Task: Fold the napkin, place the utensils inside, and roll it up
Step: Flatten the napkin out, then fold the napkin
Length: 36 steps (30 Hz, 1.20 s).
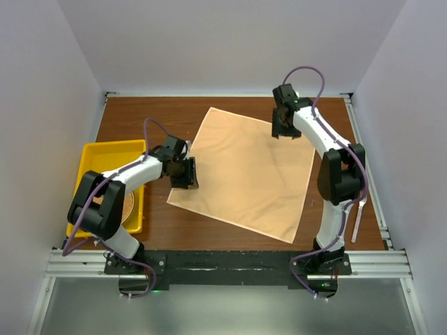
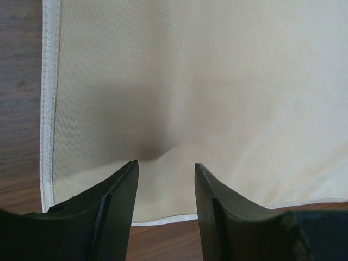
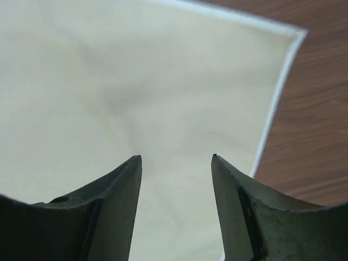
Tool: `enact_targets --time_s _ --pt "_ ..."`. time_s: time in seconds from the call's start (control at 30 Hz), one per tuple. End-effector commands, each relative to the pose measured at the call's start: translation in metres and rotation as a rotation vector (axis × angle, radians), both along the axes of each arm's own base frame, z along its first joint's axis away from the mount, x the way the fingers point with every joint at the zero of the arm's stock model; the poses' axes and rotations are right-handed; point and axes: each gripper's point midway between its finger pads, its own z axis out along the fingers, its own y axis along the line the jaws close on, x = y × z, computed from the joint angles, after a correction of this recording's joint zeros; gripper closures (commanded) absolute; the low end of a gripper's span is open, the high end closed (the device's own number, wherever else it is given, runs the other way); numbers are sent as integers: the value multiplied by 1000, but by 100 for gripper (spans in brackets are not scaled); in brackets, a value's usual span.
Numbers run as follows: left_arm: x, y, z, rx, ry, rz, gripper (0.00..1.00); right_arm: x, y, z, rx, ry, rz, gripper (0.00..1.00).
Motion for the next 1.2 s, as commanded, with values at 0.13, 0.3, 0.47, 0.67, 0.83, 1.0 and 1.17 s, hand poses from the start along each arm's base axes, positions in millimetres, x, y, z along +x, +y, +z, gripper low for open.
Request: enact_targets --time_s 0.13,0.3,0.47,0.67,0.83,1.0,1.17 --pt "6 2 -11 16 -16 3 49 -31 34 -42 212 82 54 45" --pt "2 3 -12 16 -12 -3 48 -25 34 -59 198 99 43 47" --pt "10 11 19 45 -87 21 46 -19 51 -47 74 91 199 43" --pt "25 54 131 91 -379 260 17 -65 147 -10 133 38 439 21" --pt "-7 84 197 27 -515 448 16 -111 248 -5 235 17 656 24" --pt "-51 112 260 -90 -707 562 15 -156 339 -16 270 45 811 53" --pt "-79 134 294 -117 -845 598 11 -201 403 -17 311 41 952 61"
